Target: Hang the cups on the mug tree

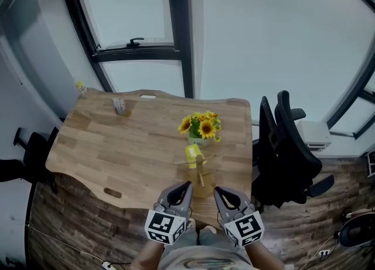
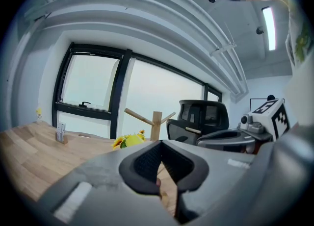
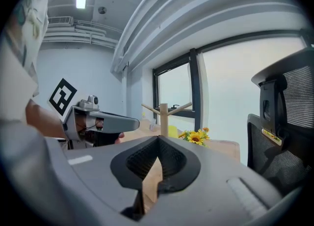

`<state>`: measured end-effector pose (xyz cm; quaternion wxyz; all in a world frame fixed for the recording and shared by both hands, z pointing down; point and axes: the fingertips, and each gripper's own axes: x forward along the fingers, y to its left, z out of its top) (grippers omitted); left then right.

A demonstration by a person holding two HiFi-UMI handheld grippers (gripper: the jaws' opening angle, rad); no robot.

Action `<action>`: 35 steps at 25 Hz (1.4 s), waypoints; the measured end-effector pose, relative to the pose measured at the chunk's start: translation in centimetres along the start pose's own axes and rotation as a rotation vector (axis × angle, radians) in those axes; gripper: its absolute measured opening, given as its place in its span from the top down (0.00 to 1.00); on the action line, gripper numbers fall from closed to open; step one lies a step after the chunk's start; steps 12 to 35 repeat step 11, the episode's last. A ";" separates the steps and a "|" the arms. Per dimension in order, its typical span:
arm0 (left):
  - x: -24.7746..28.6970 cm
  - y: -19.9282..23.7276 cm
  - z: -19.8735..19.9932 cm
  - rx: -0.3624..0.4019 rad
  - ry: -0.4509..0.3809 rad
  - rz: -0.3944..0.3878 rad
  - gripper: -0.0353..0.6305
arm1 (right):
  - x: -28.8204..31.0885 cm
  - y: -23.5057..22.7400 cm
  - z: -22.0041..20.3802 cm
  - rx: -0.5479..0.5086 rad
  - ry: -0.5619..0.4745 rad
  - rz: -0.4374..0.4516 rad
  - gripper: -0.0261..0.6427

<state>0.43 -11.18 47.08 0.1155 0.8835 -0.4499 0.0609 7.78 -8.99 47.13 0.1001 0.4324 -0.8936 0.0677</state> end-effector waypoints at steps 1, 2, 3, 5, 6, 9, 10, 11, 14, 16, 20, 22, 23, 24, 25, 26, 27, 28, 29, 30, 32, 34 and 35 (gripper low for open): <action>-0.1 0.0 0.0 -0.001 0.001 0.002 0.94 | 0.0 0.0 0.0 0.001 -0.001 0.001 0.96; -0.1 0.1 -0.1 -0.001 0.004 0.004 0.94 | 0.0 0.0 0.0 0.002 -0.001 0.002 0.96; -0.1 0.1 -0.2 0.000 0.007 0.005 0.94 | 0.1 0.0 0.0 0.002 -0.001 0.004 0.96; -0.1 0.2 -0.4 0.003 0.015 0.008 0.94 | 0.1 0.0 -0.1 0.001 0.001 0.007 0.96; 0.0 0.2 -0.5 0.002 0.017 0.009 0.94 | 0.2 0.0 -0.1 0.001 0.002 0.009 0.96; 0.1 0.1 -0.7 -0.008 0.020 0.008 0.94 | 0.3 0.0 -0.2 0.004 0.001 0.013 0.96; 0.2 0.1 -0.7 -0.013 0.021 0.007 0.94 | 0.3 0.0 -0.3 0.004 0.001 0.013 0.96; 0.2 0.1 -0.8 -0.017 0.022 0.006 0.94 | 0.3 0.0 -0.3 0.005 0.002 0.014 0.96; 0.2 0.1 -0.8 -0.017 0.022 0.006 0.94 | 0.3 0.0 -0.3 0.005 0.002 0.014 0.96; 0.2 0.1 -0.8 -0.017 0.022 0.006 0.94 | 0.3 0.0 -0.3 0.005 0.002 0.014 0.96; 0.2 0.1 -0.8 -0.017 0.022 0.006 0.94 | 0.3 0.0 -0.3 0.005 0.002 0.014 0.96; 0.2 0.1 -0.8 -0.017 0.022 0.006 0.94 | 0.3 0.0 -0.3 0.005 0.002 0.014 0.96; 0.2 0.1 -0.8 -0.017 0.022 0.006 0.94 | 0.3 0.0 -0.3 0.005 0.002 0.014 0.96; 0.2 0.1 -0.8 -0.017 0.022 0.006 0.94 | 0.3 0.0 -0.3 0.005 0.002 0.014 0.96; 0.2 0.1 -0.8 -0.017 0.022 0.006 0.94 | 0.3 0.0 -0.3 0.005 0.002 0.014 0.96; 0.2 0.1 -0.8 -0.017 0.022 0.006 0.94 | 0.3 0.0 -0.3 0.005 0.002 0.014 0.96; 0.2 0.1 -0.8 -0.017 0.022 0.006 0.94 | 0.3 0.0 -0.3 0.005 0.002 0.014 0.96; 0.2 0.1 -0.8 -0.017 0.022 0.006 0.94 | 0.3 0.0 -0.3 0.005 0.002 0.014 0.96; 0.2 0.1 -0.8 -0.017 0.022 0.006 0.94 | 0.3 0.0 -0.3 0.005 0.002 0.014 0.96; 0.2 0.1 -0.8 -0.017 0.022 0.006 0.94 | 0.3 0.0 -0.3 0.005 0.002 0.014 0.96; 0.2 0.1 -0.8 -0.017 0.022 0.006 0.94 | 0.3 0.0 -0.3 0.005 0.002 0.014 0.96; 0.2 0.1 -0.8 -0.017 0.022 0.006 0.94 | 0.3 0.0 -0.3 0.005 0.002 0.014 0.96; 0.2 0.1 -0.8 -0.017 0.022 0.006 0.94 | 0.3 0.0 -0.3 0.005 0.002 0.014 0.96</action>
